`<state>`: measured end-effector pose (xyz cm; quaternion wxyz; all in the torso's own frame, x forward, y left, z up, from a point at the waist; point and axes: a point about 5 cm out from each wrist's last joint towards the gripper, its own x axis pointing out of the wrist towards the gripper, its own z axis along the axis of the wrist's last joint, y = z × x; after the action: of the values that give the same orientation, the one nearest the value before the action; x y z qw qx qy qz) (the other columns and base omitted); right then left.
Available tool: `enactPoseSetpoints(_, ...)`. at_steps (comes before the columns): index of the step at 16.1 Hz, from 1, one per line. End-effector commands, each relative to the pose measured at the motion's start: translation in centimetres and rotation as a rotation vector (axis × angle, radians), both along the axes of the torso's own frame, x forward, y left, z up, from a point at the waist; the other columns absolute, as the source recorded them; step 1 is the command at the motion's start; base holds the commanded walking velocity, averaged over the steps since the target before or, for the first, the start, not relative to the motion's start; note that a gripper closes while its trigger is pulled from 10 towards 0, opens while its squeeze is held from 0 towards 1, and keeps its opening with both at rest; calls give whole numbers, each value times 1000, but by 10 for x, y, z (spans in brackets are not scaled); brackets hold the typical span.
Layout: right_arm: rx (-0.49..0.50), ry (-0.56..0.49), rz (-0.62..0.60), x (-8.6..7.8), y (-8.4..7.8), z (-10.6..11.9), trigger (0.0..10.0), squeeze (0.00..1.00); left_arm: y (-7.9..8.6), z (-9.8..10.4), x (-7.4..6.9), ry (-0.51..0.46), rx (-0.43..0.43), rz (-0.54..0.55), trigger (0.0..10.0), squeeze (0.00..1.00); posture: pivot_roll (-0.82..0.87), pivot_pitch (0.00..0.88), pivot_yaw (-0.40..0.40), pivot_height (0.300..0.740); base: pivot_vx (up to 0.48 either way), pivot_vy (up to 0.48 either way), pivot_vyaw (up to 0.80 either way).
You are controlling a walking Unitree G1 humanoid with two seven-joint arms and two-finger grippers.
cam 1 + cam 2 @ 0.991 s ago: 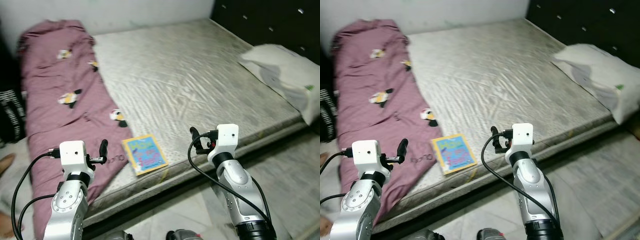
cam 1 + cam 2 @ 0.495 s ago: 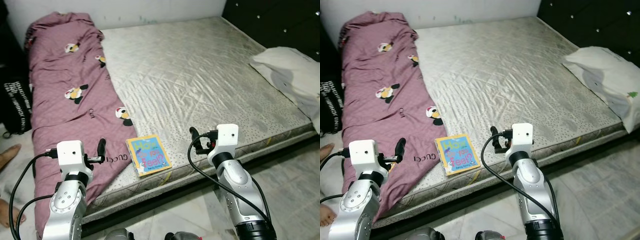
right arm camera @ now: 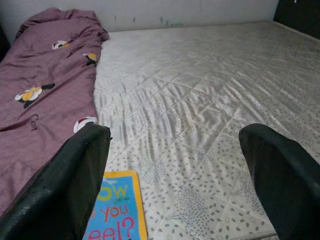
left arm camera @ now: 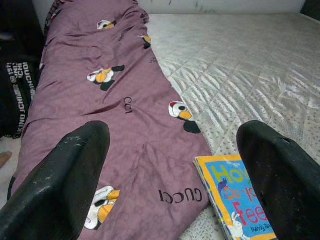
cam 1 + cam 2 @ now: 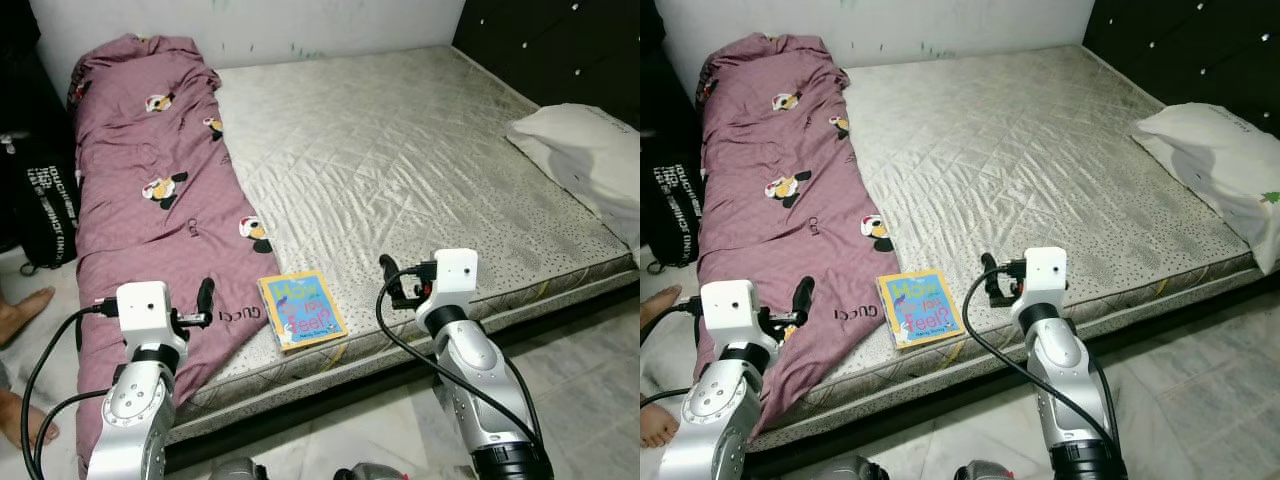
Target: Clean up the room
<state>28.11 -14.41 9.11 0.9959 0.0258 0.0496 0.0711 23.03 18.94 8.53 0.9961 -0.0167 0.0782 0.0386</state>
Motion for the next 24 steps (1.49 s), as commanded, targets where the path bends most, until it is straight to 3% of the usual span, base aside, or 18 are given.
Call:
enactPoseSetpoints(1,3,-4,5,0,-1,3,10000,0,0,-1,-1,9,5,4,10000,0,-3,57,-22,670,0,0,0)
enactPoseSetpoints(14,-18,12,49,-1,3,0,10000,0,-1,-1,-1,15,-4,4,10000,0,-5,59,-29,670,0,0,0)
enactPoseSetpoints(19,-16,8,66,-1,4,1,10000,0,-2,-2,0,20,-12,8,10000,0,-8,61,-30,615,0,0,0)
enactPoseSetpoints(24,-16,15,73,-1,4,0,10000,0,-2,0,1,11,-19,-2,10000,0,-9,59,-31,610,0,0,0)
